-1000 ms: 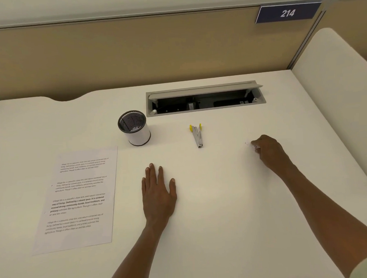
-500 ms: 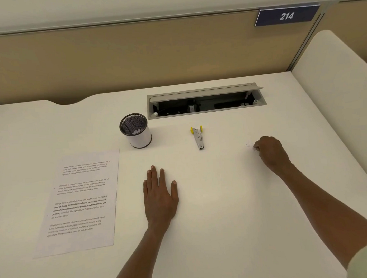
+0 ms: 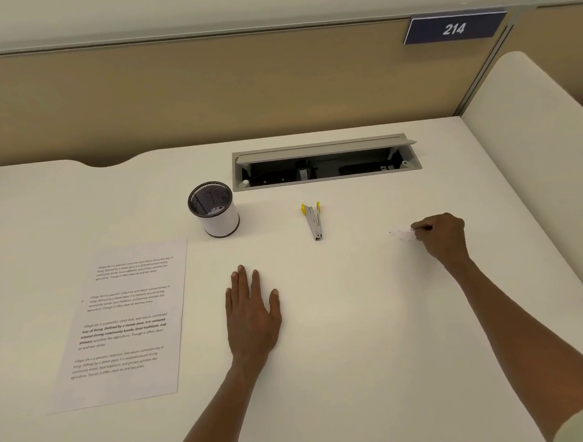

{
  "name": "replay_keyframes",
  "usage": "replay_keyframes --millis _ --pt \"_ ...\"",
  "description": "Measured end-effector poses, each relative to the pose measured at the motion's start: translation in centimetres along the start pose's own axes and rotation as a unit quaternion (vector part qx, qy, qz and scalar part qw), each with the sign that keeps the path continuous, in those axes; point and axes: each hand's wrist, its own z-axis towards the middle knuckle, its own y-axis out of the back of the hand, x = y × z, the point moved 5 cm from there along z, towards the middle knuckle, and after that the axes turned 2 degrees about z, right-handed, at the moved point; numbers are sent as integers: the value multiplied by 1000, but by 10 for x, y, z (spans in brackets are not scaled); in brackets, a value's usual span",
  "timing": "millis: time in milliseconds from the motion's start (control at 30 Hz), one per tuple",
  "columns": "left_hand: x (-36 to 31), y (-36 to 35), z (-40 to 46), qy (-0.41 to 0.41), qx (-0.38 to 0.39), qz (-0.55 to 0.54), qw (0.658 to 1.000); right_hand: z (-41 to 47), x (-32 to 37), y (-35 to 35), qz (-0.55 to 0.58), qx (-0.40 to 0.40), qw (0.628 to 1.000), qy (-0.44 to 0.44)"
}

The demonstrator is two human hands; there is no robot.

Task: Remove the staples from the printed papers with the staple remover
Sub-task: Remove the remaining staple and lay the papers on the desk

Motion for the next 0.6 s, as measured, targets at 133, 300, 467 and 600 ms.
replay_keyframes --millis 133,300,467,600 --pt "-1 0 0 0 -2 -1 1000 -8 -22 -2 296 -13 934 -197" --pt "0 0 0 2 -4 -5 1000 -18 -14 -15 554 14 784 -280" --pt "0 0 0 3 -9 -10 1000 -29 19 -31 658 53 691 -295" --pt "1 -1 0 0 -10 -6 1000 -36 56 -46 684 105 662 -287"
